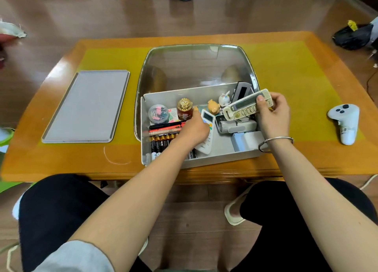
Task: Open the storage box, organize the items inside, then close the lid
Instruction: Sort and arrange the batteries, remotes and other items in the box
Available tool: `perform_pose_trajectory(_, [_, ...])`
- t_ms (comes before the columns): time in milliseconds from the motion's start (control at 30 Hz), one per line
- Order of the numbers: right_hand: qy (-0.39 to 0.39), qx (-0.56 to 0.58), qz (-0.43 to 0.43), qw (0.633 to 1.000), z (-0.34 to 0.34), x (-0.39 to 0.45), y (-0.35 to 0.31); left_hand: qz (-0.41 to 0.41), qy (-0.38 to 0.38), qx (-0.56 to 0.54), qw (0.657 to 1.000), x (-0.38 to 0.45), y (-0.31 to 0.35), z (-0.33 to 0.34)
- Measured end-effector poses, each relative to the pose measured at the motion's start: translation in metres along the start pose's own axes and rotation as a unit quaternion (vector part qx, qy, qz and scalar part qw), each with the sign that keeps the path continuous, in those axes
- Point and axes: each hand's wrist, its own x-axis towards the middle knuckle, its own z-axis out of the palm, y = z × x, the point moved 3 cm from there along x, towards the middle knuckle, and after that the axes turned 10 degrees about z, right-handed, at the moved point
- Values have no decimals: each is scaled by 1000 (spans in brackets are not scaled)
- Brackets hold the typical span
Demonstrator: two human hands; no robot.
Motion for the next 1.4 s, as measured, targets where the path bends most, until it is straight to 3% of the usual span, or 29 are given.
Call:
perform_pose_trajectory(567, [8, -42, -18, 999, 4, -4, 5, 70, -34, 138, 987, -14, 0, 15])
perform_pose_trajectory(767, [6, -44, -28, 999, 4, -7, 3, 116, -160, 225, 954, -40, 1, 27])
perform_pose_trajectory(900, [4, -41, -27, 999, 4, -7, 3, 101, -195, 237, 946, -41, 7, 34])
perform_pose_trajectory(1400, [1, -55, -37, 998, 5, -8, 5, 103, -155, 268, 945, -37, 5, 42])
